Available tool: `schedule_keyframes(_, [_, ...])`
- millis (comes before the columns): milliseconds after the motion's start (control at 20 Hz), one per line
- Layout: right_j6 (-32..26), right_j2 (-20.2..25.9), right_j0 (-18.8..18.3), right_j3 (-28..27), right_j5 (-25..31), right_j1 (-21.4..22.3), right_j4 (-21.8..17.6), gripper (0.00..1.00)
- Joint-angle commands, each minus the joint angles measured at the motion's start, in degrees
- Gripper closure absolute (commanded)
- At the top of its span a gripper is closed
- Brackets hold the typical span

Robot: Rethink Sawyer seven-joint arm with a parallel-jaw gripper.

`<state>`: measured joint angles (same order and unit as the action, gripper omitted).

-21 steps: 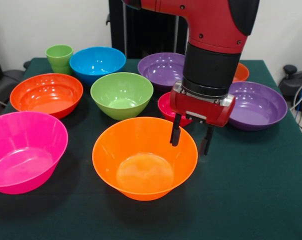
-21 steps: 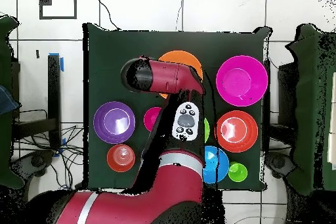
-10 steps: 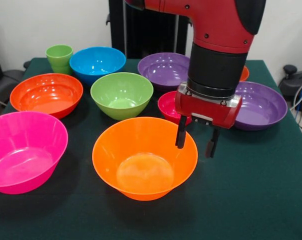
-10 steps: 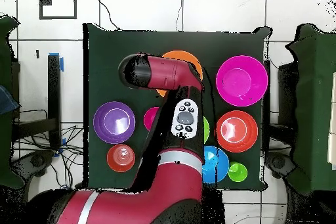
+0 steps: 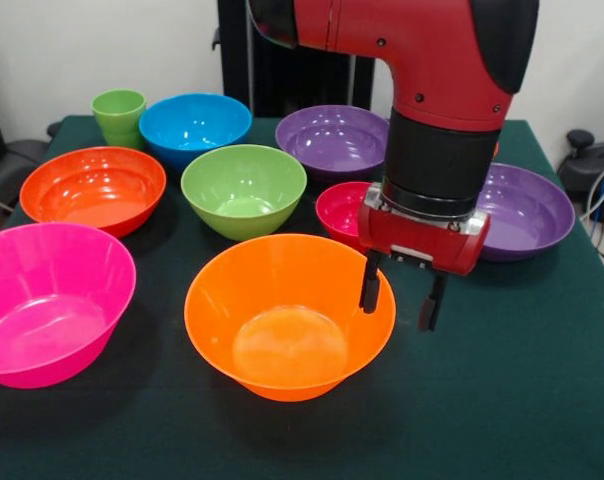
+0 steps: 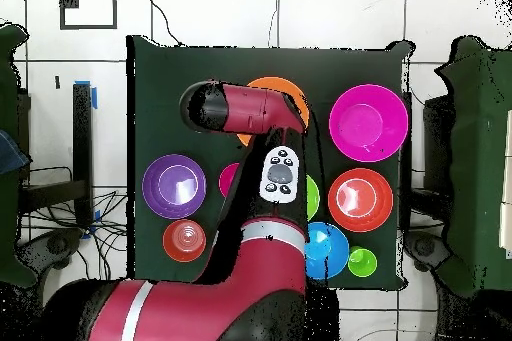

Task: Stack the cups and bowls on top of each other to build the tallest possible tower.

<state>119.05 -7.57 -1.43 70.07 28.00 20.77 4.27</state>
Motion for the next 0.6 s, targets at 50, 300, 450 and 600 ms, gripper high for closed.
schedule_keyframes(50, [-2.6,7.7,-0.1,-1.5,6.0,-3.4,-2.1,0.0])
schedule_keyframes(300, [-2.1,7.2,0.2,-1.8,6.4,-3.7,-2.1,0.0])
schedule_keyframes(450, [-1.9,7.0,0.3,-1.5,6.2,-3.6,-2.2,0.0])
schedule_keyframes(600, [-2.0,6.9,0.3,-1.7,6.2,-3.6,-2.3,0.0])
